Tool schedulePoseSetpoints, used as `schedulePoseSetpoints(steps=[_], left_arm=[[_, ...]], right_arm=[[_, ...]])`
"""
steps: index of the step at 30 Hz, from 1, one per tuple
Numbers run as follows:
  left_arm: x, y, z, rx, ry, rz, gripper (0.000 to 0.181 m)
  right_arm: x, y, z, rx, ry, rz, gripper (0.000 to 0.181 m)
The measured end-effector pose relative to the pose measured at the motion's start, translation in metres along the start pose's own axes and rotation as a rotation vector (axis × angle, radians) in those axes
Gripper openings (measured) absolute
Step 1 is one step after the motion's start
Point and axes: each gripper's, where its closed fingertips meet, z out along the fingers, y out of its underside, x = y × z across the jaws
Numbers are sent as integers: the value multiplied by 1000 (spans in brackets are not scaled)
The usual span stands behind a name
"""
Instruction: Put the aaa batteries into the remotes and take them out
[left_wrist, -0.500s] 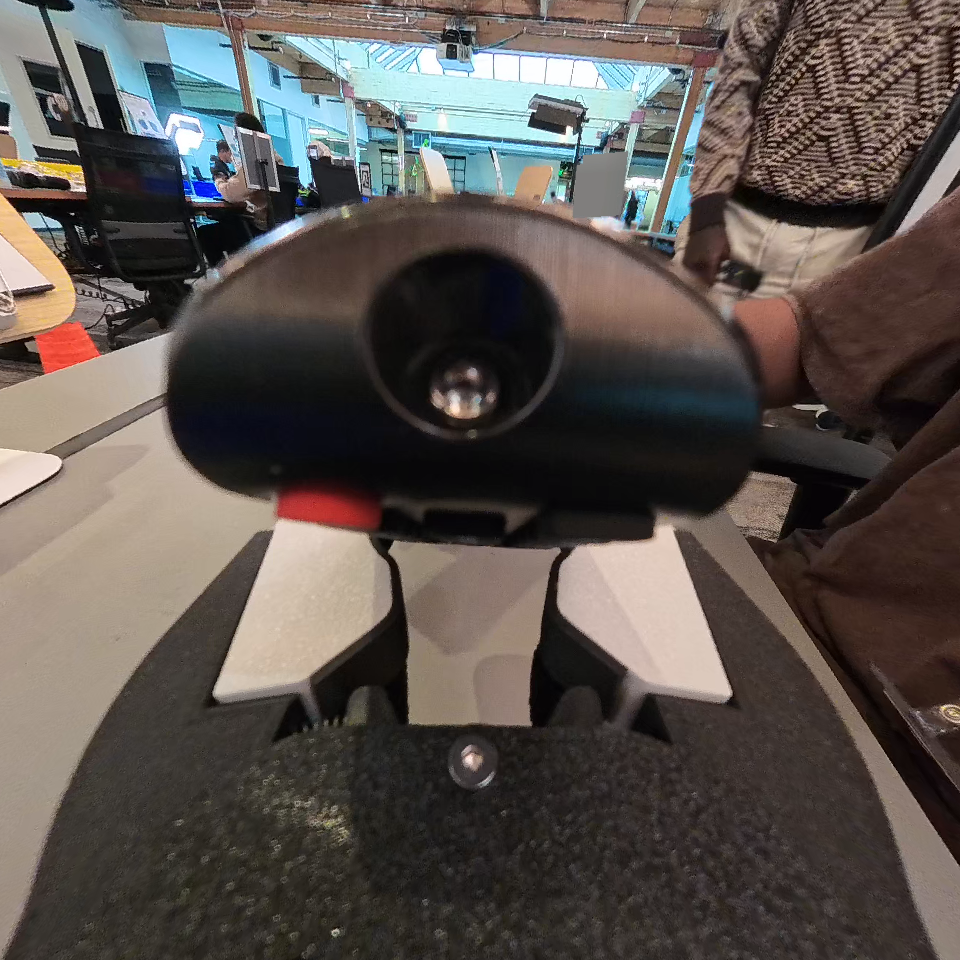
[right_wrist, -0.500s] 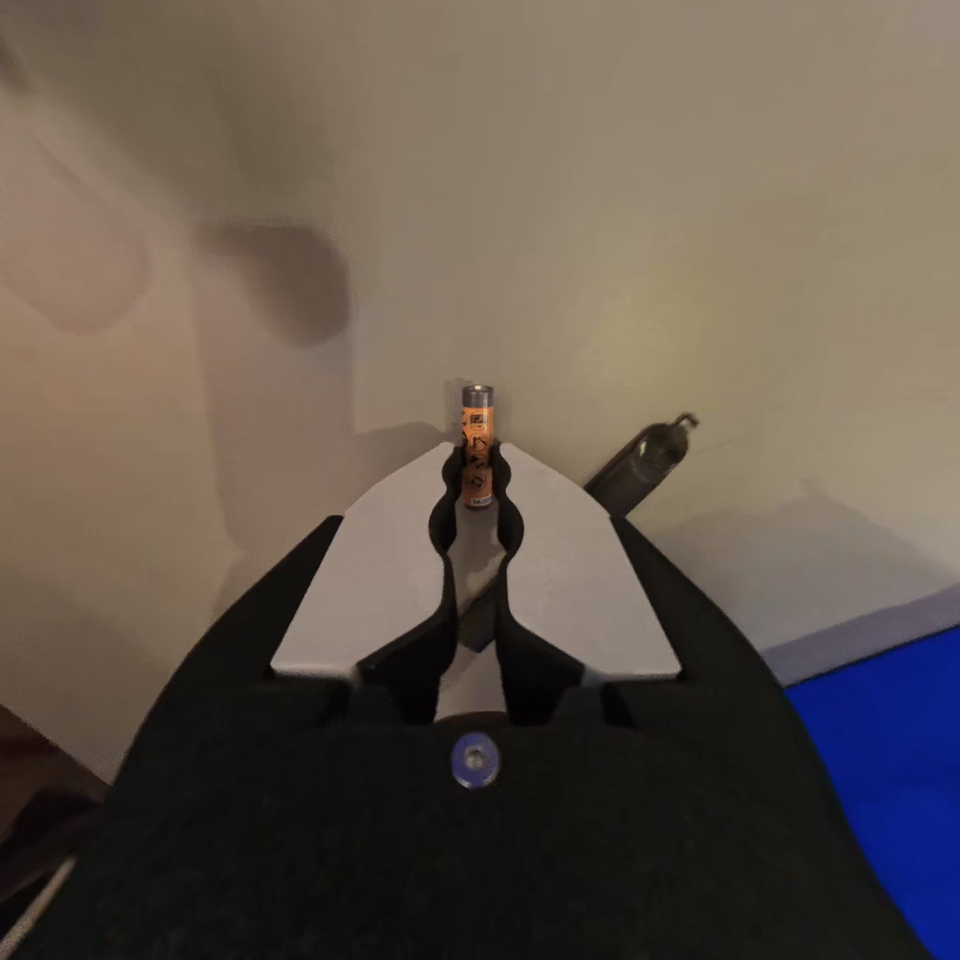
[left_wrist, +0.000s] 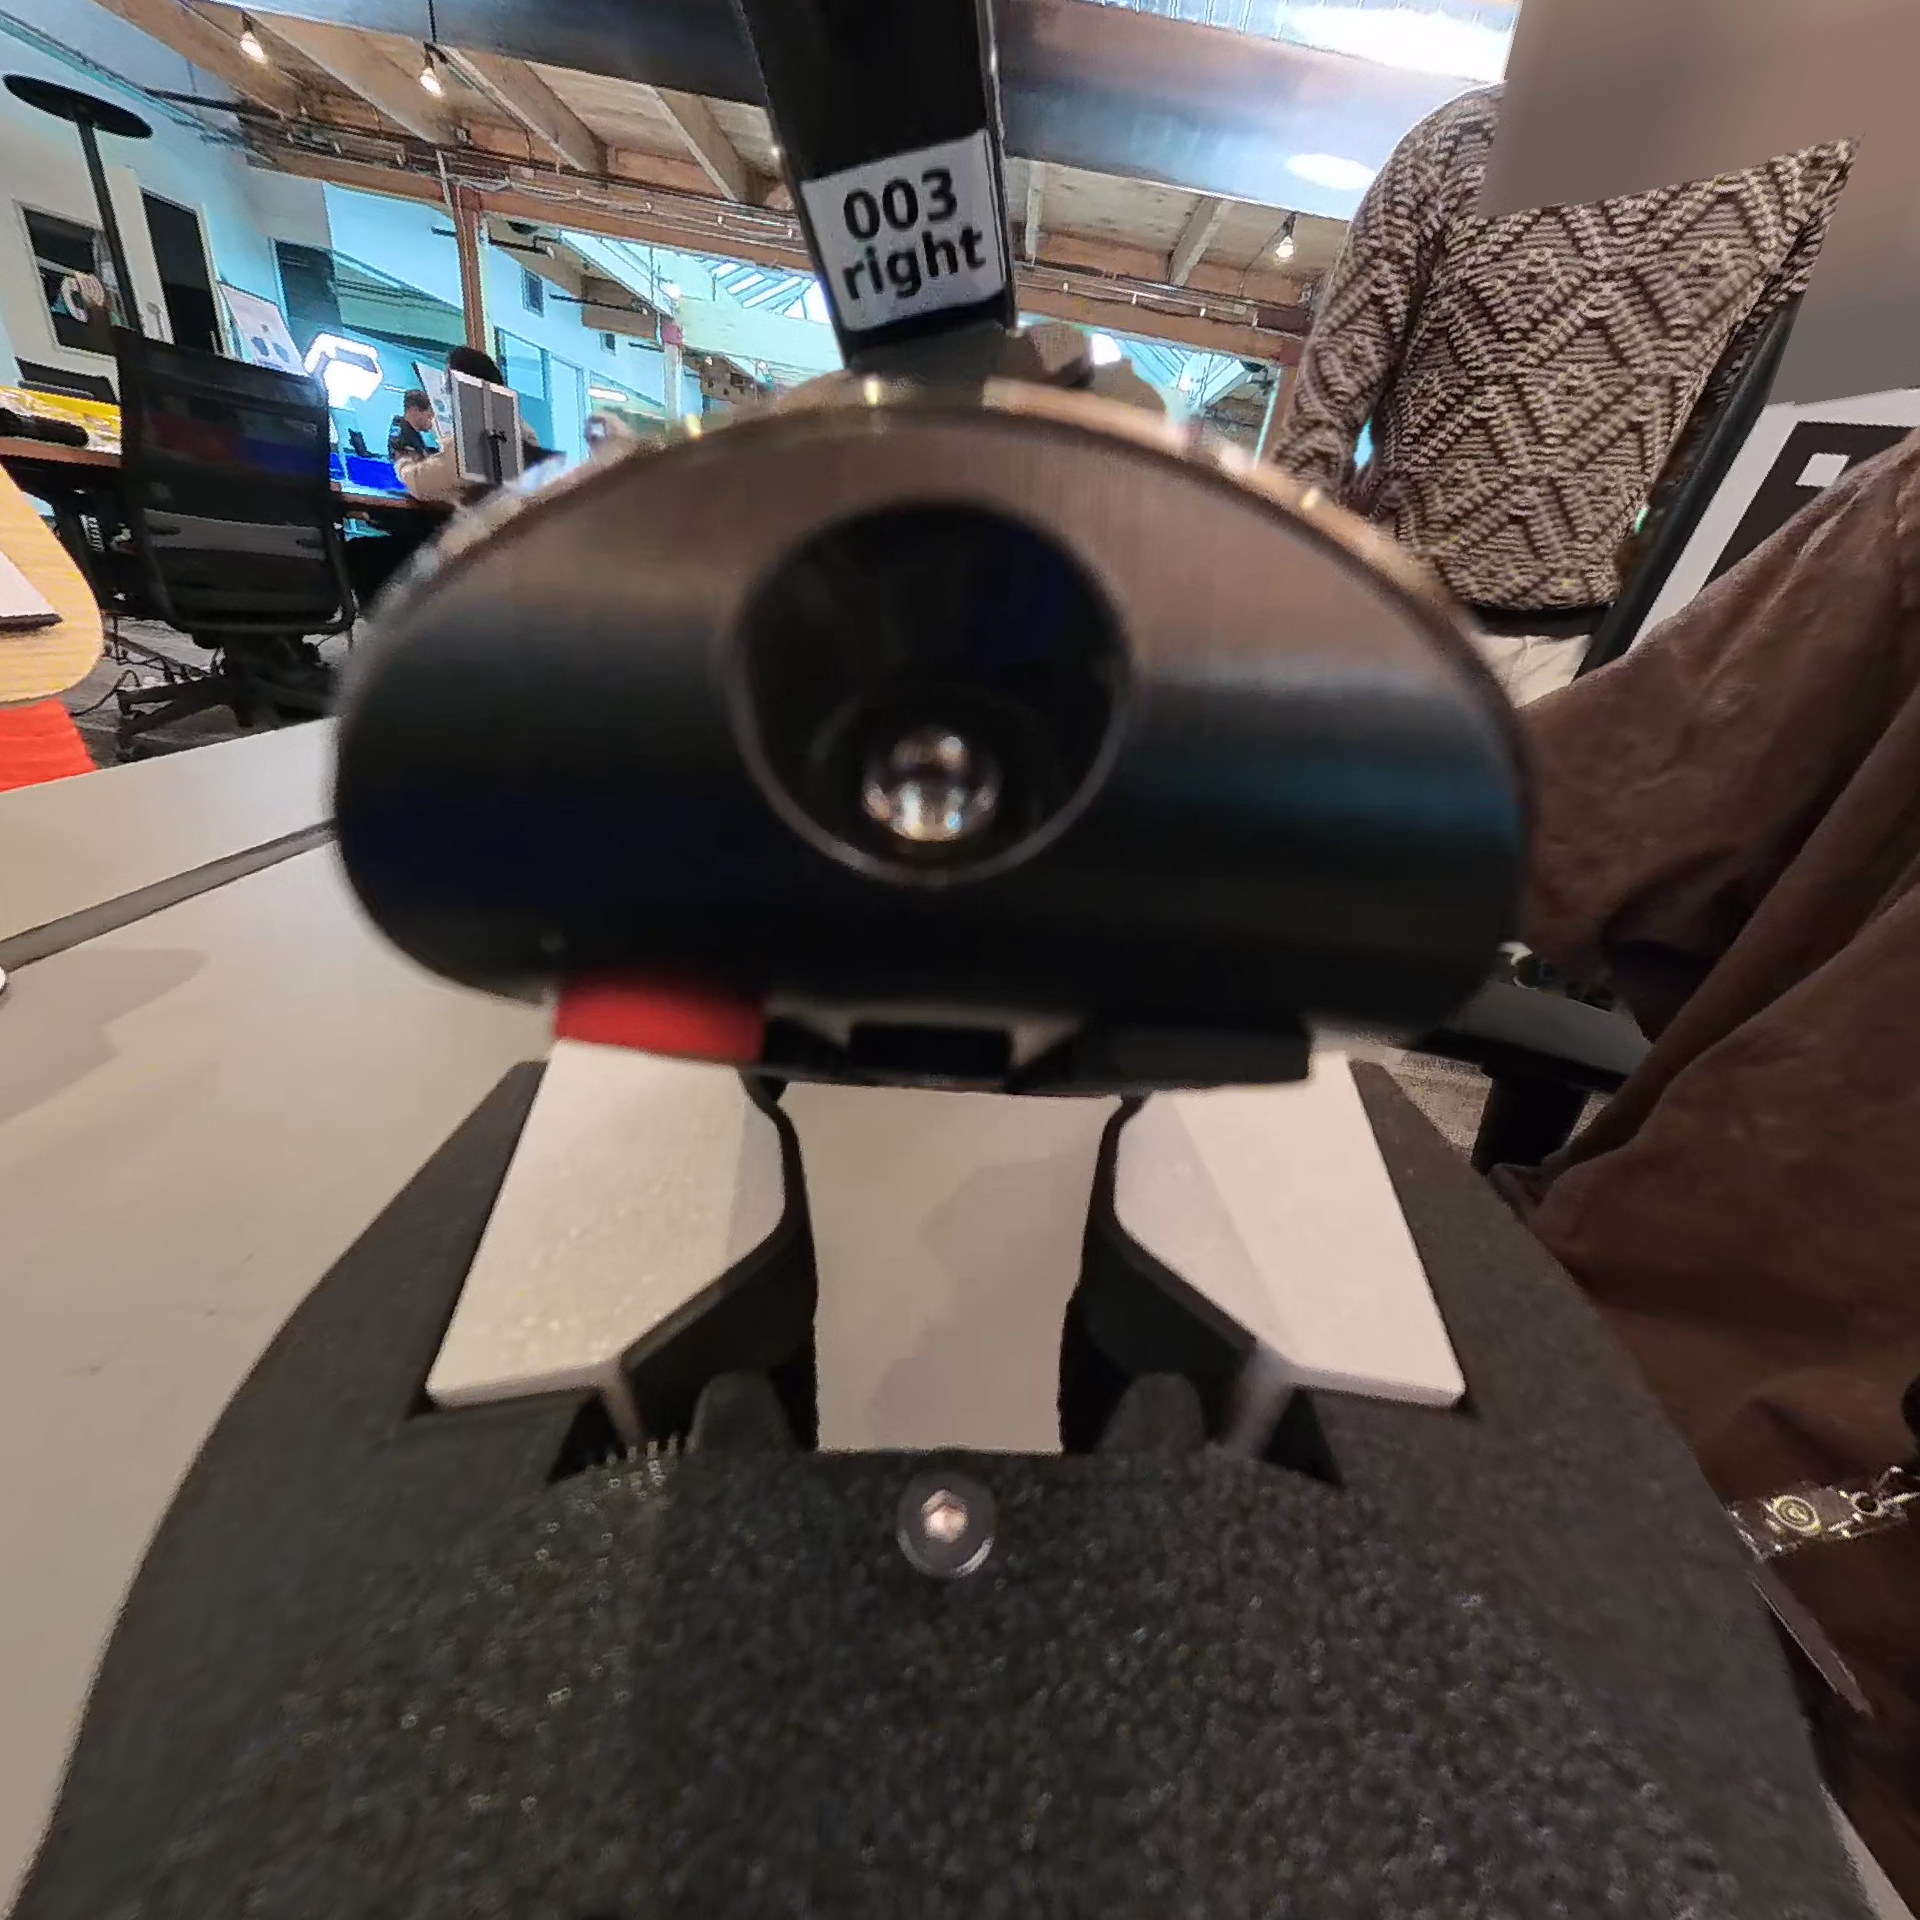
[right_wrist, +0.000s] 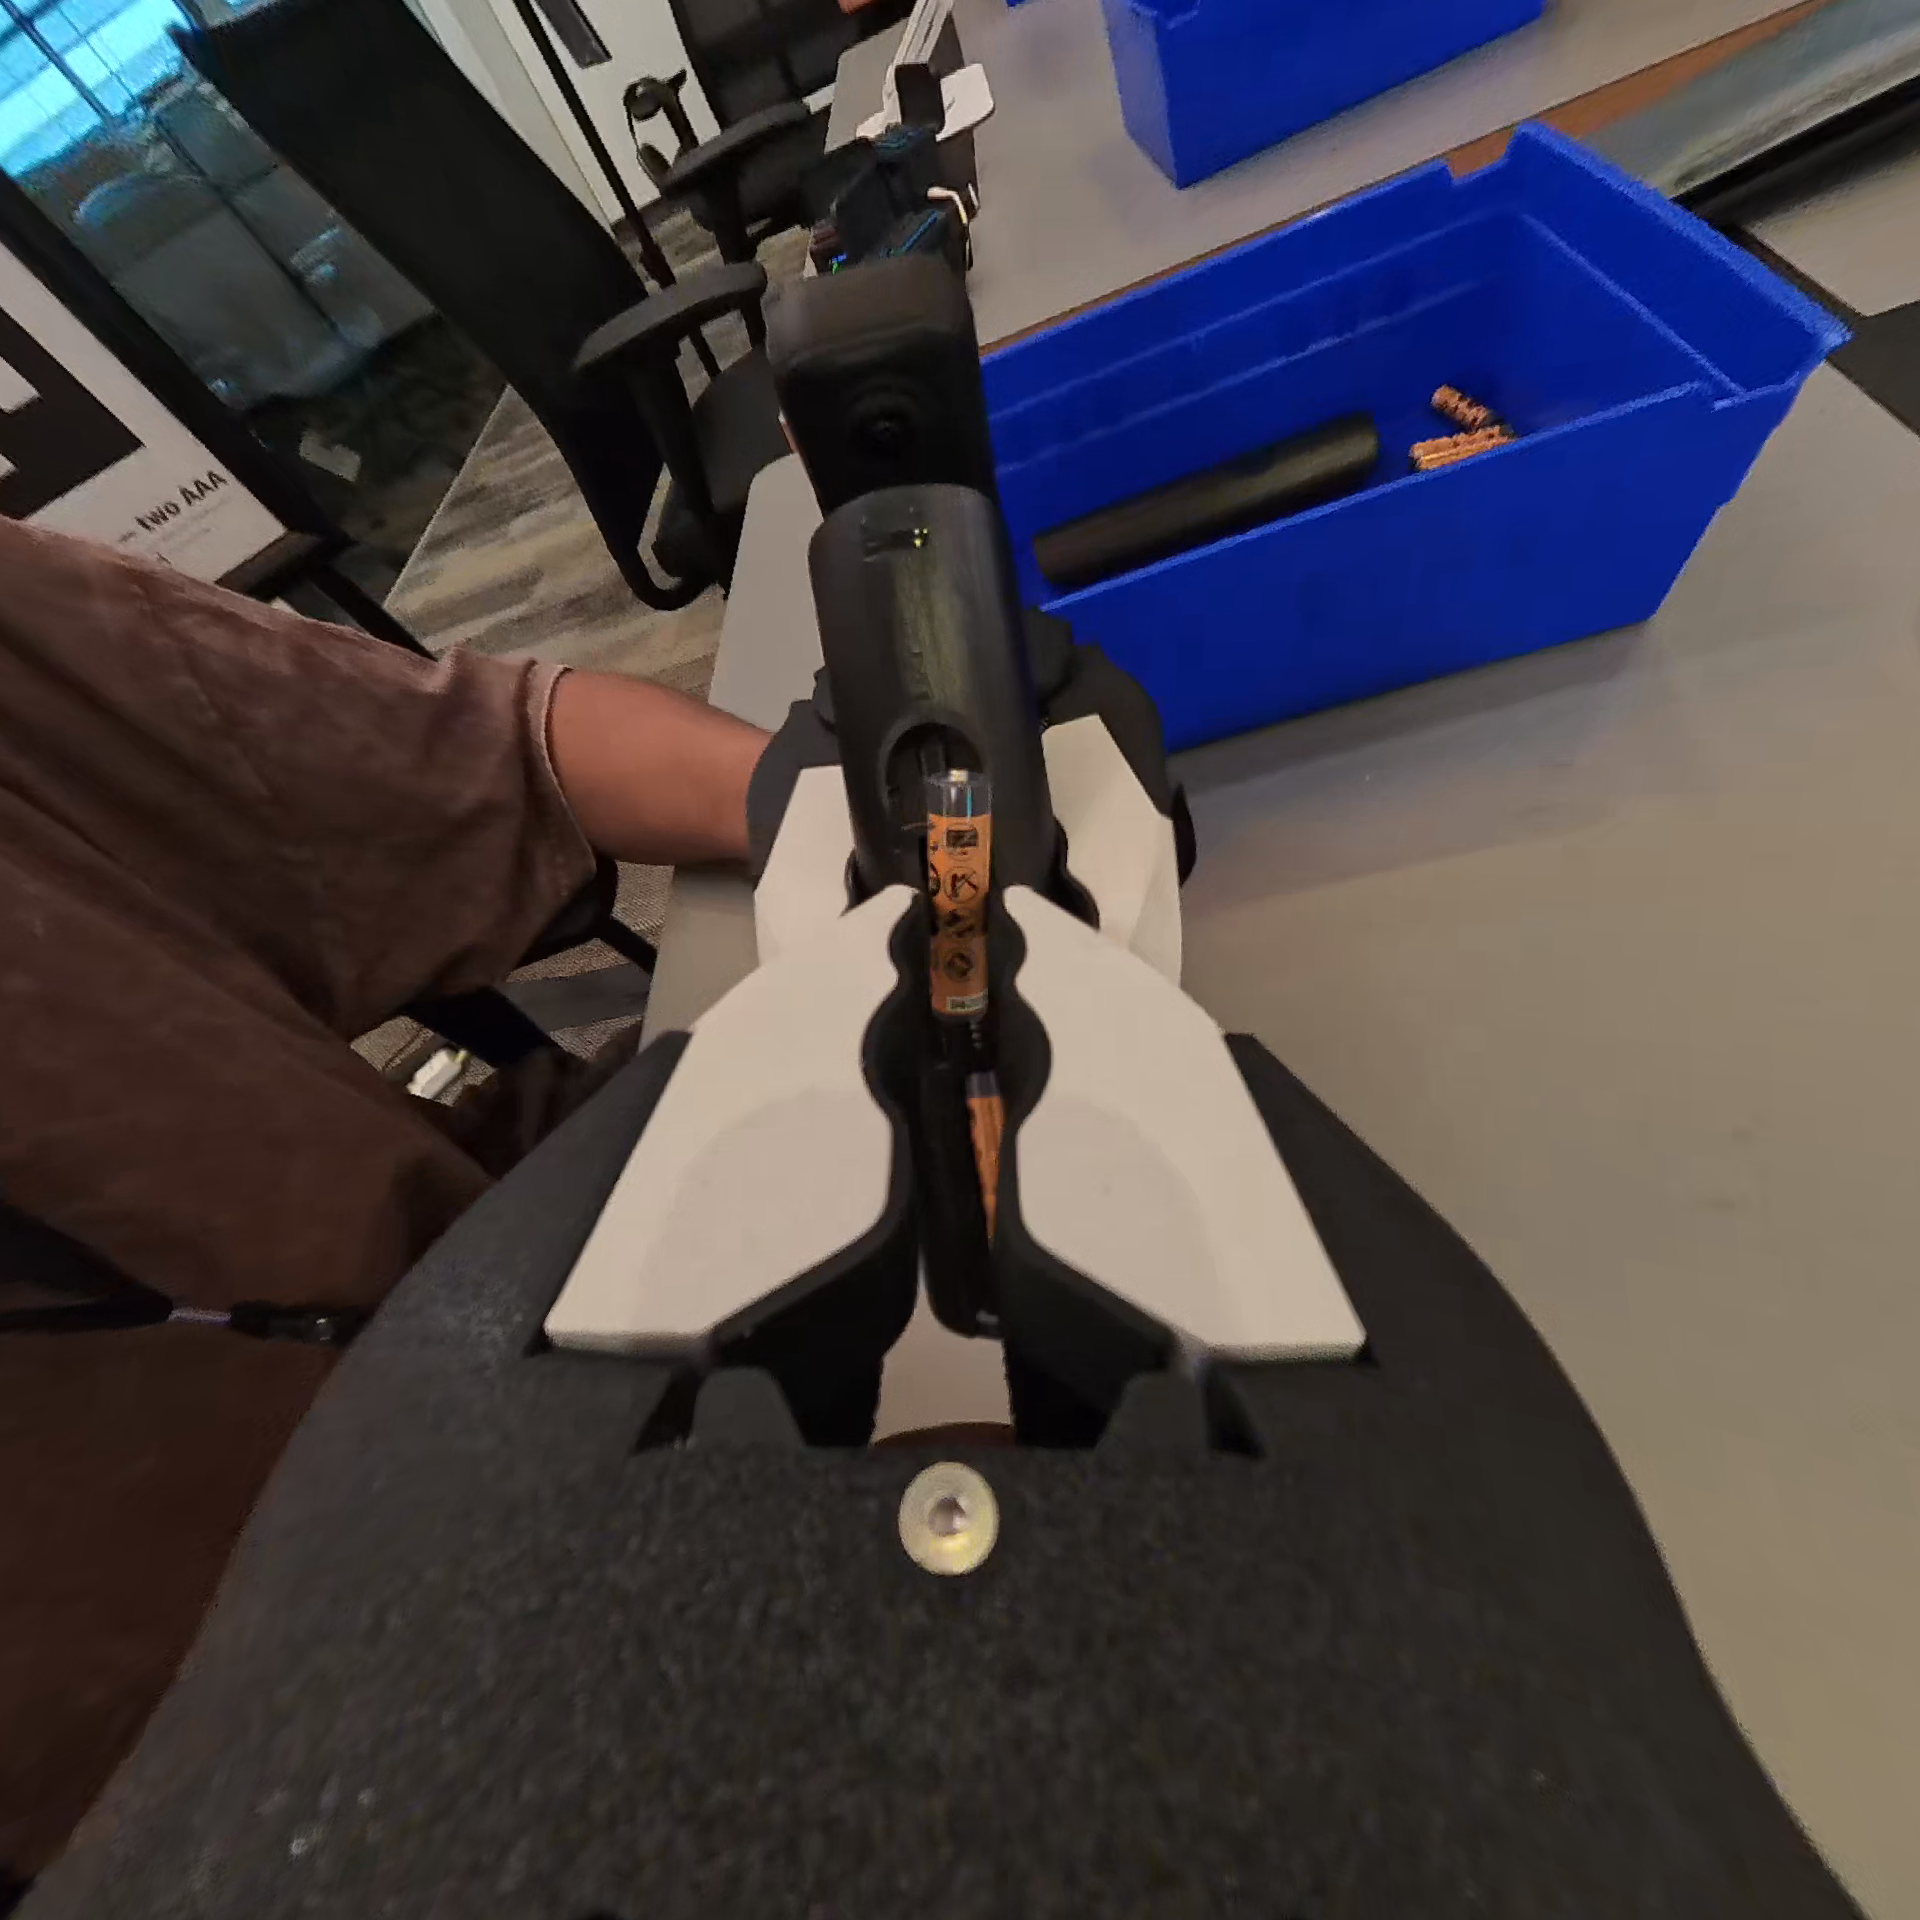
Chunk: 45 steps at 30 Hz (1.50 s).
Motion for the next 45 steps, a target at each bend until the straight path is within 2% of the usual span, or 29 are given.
schedulePoseSetpoints(steps=[5, 12, 14, 21, 24, 32, 39, 45], left_arm=[[1, -1, 0, 4, 2, 2, 60], [1, -2, 0, 11, 3, -2, 60], [1, -2, 0, 8, 0, 1, 60], [0, -1, -1, 2, -9, 2, 60], [0, -1, 0, 3, -3, -2, 60], [2, 0, 1, -1, 5, -4, 60], [2, -1, 1, 4, 6, -9, 60], [0, -5, -2, 34, 6, -28, 60]], right_arm=[[0, 5, 12, 18, -54, 25, 10], [-7, 1, 13, 105, -107, -8, 10], [-1, 4, 15, 98, -67, -40, 10], [0, 7, 15, 109, -64, -45, 10], [1, 9, 15, 74, -48, -56, 20], [4, 9, 15, 57, -27, -88, 10], [-5, -12, 16, 213, -31, -203, 10], [-5, -7, 25, 206, -57, -178, 10]])
